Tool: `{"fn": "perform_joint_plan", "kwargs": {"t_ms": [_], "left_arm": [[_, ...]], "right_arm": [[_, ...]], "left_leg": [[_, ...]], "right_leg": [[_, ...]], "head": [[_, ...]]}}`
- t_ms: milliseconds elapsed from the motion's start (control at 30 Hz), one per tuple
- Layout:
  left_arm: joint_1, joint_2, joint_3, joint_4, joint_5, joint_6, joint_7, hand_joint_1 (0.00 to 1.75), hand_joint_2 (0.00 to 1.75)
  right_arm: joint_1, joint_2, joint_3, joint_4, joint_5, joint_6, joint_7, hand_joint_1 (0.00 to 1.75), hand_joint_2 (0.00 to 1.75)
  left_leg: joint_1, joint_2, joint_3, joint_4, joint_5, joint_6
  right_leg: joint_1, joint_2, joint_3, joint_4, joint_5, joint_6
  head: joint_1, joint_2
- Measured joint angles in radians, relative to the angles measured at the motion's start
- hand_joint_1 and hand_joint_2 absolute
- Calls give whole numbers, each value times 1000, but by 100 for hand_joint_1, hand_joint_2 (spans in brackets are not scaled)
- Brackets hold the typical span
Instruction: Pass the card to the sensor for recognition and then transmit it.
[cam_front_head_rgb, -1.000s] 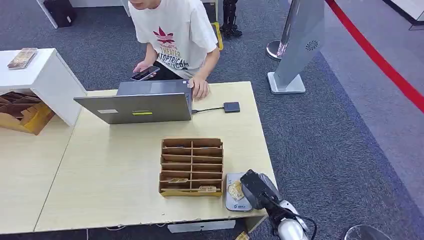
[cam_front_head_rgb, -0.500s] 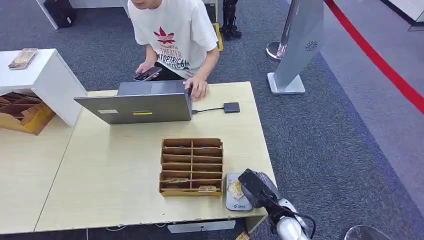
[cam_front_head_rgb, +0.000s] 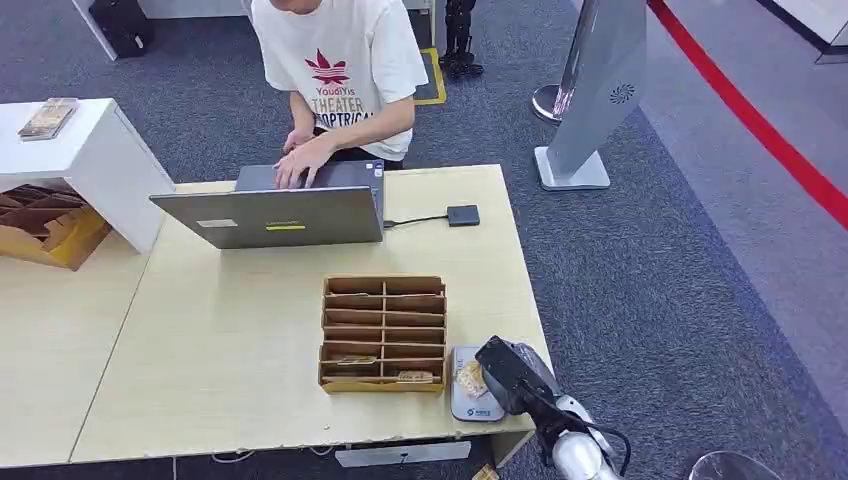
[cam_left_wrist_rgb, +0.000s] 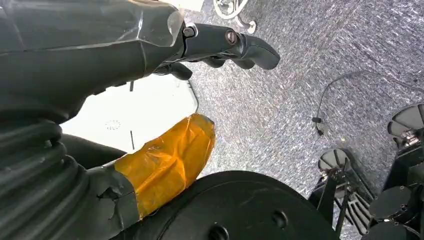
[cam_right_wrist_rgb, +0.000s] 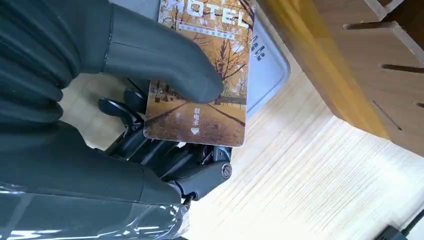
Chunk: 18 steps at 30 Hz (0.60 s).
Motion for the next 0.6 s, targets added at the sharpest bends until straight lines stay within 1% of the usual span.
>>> {"fn": "perform_joint_plan", "kwargs": {"t_ms": [600], "left_arm": [[0,0,0,0,0,0,1,0,175]], "right_arm": [[-10,0,2,13,8,6,0,175,175]], "left_leg": [[0,0,1,0,0,0]], "right_leg": [[0,0,0,0,0,0]], "head": [[0,0]]}}
